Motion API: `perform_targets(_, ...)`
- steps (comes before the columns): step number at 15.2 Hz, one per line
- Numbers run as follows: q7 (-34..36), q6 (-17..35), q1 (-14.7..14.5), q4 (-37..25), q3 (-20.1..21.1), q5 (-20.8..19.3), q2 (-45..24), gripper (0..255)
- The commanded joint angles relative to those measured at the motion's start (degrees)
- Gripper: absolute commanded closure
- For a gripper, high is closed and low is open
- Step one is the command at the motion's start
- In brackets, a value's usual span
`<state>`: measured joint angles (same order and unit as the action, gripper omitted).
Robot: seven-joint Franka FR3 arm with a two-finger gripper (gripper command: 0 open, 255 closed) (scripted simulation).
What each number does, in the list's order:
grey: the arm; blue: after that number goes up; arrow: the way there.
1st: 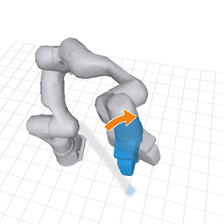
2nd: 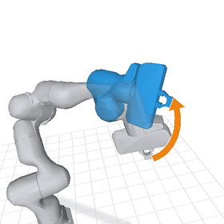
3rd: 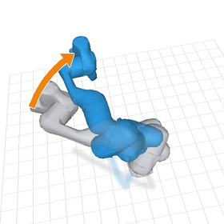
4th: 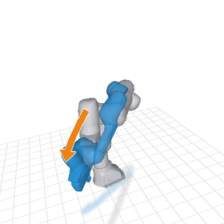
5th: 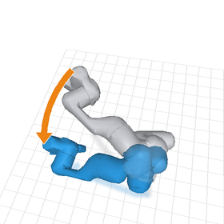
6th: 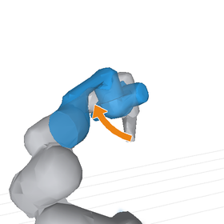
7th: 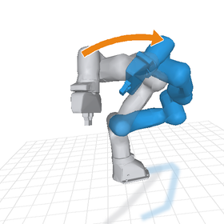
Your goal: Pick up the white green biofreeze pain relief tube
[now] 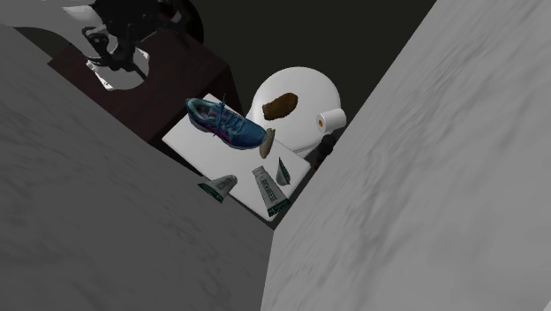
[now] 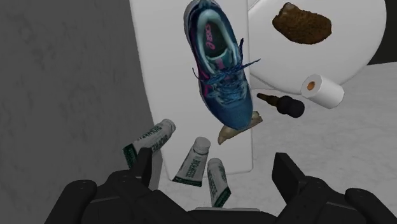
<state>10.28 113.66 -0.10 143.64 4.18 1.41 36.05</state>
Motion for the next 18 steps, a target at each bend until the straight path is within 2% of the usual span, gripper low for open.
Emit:
perform_targets(1,3.2,5.0,0.4,0.6,1.7,-0.1,-3.5,0)
perform_targets(5,9.7,13.4,1.9,-0.6,4.9,-1.5,-11.7,0)
perform_targets(9,17.2,20.6,3.9,-3.4,7.9,-4.9,-20.7,0)
perform_targets(14,28.5,27.2,6.2,-9.2,10.5,-12.6,-32.5,0)
perform_targets(18,38.3,30.0,6.3,-15.7,10.3,-20.5,-42.1,0)
